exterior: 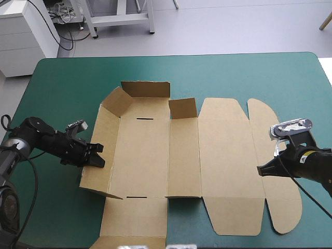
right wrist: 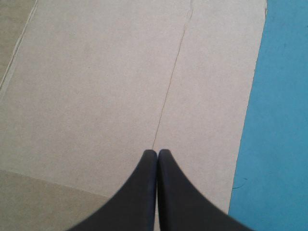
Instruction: Fold the box
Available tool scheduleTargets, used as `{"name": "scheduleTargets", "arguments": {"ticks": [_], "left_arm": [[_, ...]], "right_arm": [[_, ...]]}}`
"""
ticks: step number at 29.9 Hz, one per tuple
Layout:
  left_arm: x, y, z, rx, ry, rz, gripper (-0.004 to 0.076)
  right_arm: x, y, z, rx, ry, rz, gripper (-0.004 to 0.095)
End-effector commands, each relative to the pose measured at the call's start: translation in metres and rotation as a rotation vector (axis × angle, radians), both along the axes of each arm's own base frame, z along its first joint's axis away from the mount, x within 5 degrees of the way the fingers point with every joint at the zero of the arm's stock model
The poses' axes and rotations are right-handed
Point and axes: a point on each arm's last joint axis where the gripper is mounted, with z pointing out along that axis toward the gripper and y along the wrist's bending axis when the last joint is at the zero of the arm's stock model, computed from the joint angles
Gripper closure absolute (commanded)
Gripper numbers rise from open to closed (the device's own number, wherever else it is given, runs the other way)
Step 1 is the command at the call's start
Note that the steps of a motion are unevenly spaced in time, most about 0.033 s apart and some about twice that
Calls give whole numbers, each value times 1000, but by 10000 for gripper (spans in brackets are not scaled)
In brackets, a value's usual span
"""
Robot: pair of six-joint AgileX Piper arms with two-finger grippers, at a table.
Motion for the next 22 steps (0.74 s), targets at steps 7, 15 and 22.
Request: {"name": "scheduleTargets", "arguments": {"ticks": [7,15,22], "left_arm": [[2,-4,29,-35,-46,-47,731],[22,-23,70,175,-200,-217,731],[34,-73,116,484,-443,-408,731]], "right_arm": [[1,-1,12,7,-85,-5,924],[4,-1,15,12,-130,-9,924],[5,-1,20,18,-199,-12,924]]}}
